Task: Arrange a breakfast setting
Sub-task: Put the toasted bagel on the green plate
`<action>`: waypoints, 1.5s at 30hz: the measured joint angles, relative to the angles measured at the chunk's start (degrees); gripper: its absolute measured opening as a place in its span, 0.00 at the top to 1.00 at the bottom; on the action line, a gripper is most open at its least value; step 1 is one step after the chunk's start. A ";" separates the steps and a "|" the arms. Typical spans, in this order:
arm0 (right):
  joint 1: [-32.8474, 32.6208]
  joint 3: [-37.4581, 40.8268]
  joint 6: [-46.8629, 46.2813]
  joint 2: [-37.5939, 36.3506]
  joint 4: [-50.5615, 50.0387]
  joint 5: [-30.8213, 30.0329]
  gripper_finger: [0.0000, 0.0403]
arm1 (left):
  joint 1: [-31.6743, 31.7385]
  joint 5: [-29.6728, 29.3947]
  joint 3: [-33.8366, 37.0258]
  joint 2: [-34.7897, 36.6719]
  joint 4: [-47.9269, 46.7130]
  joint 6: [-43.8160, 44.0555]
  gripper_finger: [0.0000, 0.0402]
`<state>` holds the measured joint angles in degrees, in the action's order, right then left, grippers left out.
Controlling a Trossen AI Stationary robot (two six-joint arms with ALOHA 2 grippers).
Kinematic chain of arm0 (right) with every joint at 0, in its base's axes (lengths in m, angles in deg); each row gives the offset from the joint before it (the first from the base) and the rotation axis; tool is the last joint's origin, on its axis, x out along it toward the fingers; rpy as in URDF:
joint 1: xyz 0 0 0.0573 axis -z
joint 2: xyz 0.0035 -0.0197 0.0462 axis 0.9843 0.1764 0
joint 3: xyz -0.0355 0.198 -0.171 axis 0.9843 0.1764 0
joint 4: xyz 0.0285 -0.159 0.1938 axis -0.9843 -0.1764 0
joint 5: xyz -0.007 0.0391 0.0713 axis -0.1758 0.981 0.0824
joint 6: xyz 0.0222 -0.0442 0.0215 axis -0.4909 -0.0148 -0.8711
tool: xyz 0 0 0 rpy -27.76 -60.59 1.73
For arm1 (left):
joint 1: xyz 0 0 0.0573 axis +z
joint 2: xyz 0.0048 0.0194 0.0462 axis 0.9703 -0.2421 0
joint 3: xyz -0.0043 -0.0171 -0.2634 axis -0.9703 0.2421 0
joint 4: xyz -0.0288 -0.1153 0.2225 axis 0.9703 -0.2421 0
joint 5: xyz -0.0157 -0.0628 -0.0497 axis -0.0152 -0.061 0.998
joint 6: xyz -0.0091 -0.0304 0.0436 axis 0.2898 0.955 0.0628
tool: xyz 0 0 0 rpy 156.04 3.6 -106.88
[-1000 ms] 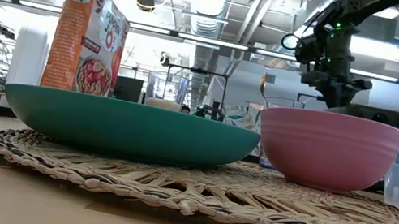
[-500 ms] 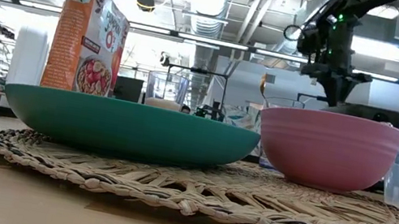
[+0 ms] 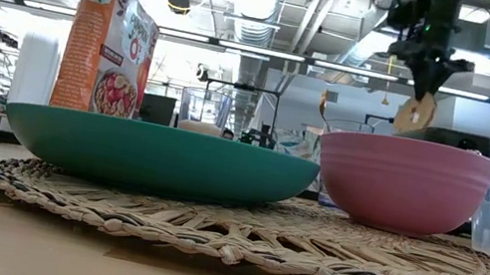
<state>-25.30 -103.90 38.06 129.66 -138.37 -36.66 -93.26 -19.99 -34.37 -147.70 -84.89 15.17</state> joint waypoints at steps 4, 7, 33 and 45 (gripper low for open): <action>-0.25 -0.01 -0.02 -3.40 -0.04 0.07 0.76 | 0.01 0.00 0.00 0.00 -0.02 -0.14 0.16; -0.77 -0.01 -0.37 -6.05 -0.03 0.72 0.76 | 0.00 0.00 0.00 0.00 -0.01 -0.17 0.16; -21.72 -0.01 -3.86 -21.84 4.93 21.54 0.76 | 0.01 -0.02 0.00 0.00 -0.01 0.88 0.16; -39.87 -0.01 -8.33 -15.82 16.05 21.48 0.76 | -1.32 -0.37 0.02 0.54 -0.11 2.70 0.16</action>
<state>-65.16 -103.92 29.73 113.84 -122.32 -15.18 -94.58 -20.36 -34.35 -147.16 -85.00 17.87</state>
